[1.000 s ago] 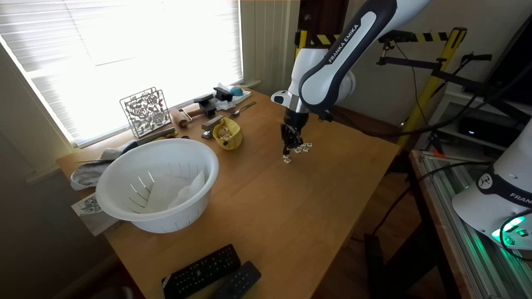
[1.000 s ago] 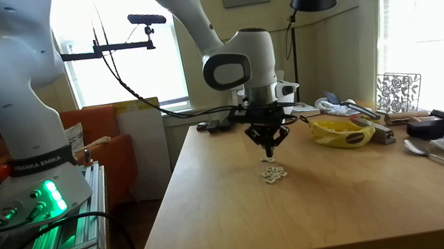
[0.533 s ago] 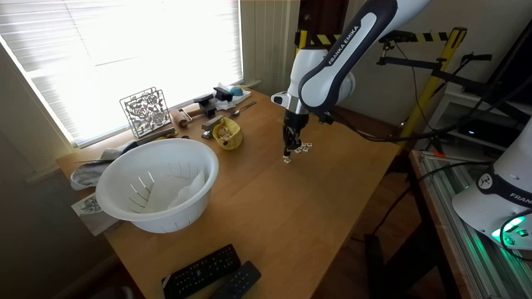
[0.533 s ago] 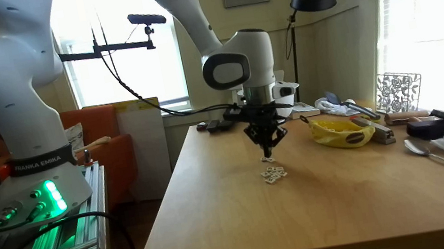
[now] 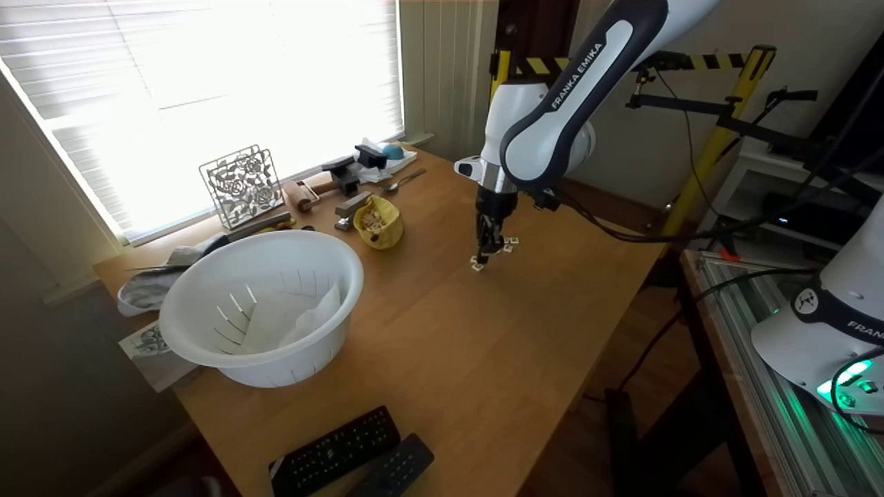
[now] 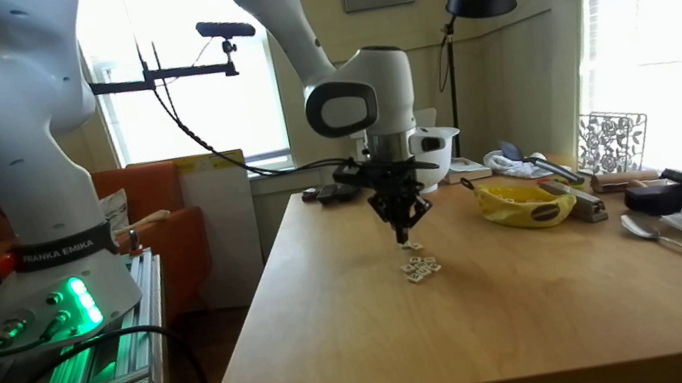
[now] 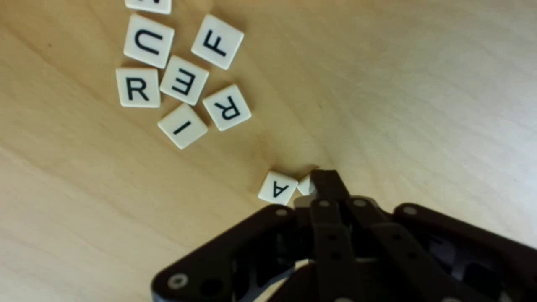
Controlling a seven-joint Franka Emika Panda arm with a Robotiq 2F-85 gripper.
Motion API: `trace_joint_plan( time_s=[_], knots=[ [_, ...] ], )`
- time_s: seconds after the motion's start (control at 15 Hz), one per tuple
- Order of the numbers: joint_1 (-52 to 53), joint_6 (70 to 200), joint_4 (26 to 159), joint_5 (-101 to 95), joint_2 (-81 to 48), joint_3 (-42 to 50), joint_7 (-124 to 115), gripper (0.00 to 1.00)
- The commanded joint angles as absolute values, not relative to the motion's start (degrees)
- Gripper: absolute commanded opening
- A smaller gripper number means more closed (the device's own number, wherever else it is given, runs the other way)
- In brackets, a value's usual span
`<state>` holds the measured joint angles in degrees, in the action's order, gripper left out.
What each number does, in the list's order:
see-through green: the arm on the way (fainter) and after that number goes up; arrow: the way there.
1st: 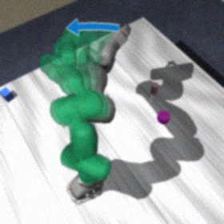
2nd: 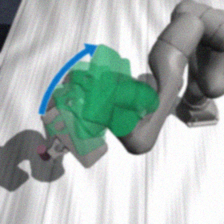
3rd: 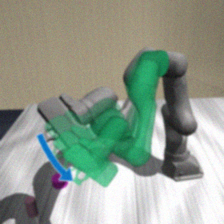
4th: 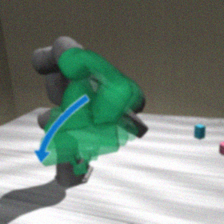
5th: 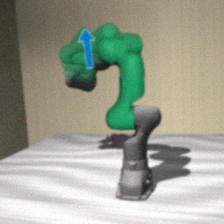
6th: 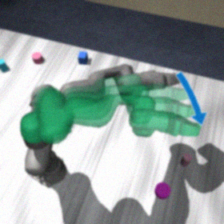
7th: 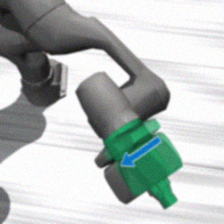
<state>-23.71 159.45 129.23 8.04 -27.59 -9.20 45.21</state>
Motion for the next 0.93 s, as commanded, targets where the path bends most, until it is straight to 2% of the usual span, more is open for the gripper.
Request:
trace_joint_plan(
  time_s=[0.0,0.87],
  knots=[
    [-22.4,159.4,131.5,8.4,-25.6,-8.0,43.0,0.0],
    [-24.0,160.2,130.9,7.9,-28.2,-9.5,47.0,0.0]
  ],
)
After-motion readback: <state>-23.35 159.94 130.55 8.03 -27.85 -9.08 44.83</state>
